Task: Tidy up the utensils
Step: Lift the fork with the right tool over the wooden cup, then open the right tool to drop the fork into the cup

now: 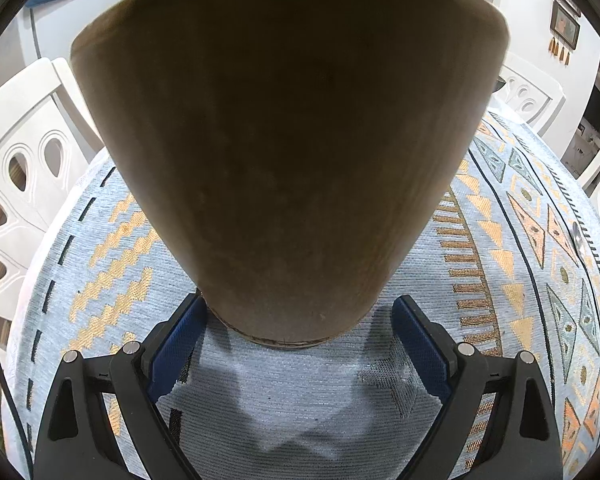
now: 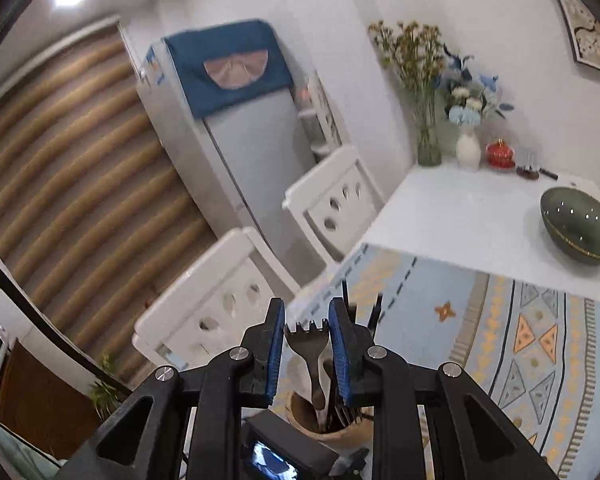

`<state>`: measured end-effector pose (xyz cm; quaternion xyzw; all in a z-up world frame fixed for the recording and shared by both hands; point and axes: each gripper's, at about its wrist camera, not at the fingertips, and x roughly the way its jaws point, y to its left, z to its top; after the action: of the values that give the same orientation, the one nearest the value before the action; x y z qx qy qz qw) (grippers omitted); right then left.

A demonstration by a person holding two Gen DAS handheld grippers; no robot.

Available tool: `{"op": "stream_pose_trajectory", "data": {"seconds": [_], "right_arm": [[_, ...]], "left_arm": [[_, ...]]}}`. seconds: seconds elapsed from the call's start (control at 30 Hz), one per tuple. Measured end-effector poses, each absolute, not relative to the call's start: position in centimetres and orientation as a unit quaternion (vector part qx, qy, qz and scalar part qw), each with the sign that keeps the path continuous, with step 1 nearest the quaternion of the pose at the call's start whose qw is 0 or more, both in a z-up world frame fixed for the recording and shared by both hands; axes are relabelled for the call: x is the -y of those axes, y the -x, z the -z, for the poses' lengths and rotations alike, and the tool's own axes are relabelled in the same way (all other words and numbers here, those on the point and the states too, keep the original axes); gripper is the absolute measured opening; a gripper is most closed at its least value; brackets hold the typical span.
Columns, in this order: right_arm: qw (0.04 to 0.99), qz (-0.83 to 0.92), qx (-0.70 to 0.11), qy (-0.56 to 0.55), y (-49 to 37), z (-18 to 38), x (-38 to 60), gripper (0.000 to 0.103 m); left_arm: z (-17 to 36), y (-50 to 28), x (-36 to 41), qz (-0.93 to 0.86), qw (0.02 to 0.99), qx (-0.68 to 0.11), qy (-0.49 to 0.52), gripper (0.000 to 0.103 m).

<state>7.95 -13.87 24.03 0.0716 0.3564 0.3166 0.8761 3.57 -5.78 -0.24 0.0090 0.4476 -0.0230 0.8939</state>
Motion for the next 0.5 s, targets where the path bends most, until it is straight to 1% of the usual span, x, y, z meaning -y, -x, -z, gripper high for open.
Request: {"op": "stream_pose_trajectory", "data": {"seconds": [0.27,0.3,0.33,0.4,0.5], "right_arm": [[0.856,-0.321,-0.399,-0.065,-8.7,-21.3,13.2,0.022],[0.850,-0.329,-0.405,-0.073,-8.8,-21.2,13.4,0.024],[0.848,-0.332,-0.406,-0.080,-8.9,-21.3,13.6,0.027],[0.852,-0.327,-0.399,-0.092,-9.0,-21.8,14.3,0.054],[0.868,-0.321,-0.366,-0.097,-8.7,-23.5,15.8,0.054]], "left_arm": [[0.2,-3.6,5.8,0.023,0.894,-0.448,-0.008,0.094],[0.2,-3.6,5.8,0.023,0.894,-0.448,-0.009,0.094],[0.3,-3.6,5.8,0.023,0.894,-0.448,-0.008,0.094],[0.2,-3.6,5.8,0.023,0.894,-0.448,-0.008,0.094],[0.2,-3.6,5.8,0.023,0.894,-0.448,-0.008,0.094]]}}
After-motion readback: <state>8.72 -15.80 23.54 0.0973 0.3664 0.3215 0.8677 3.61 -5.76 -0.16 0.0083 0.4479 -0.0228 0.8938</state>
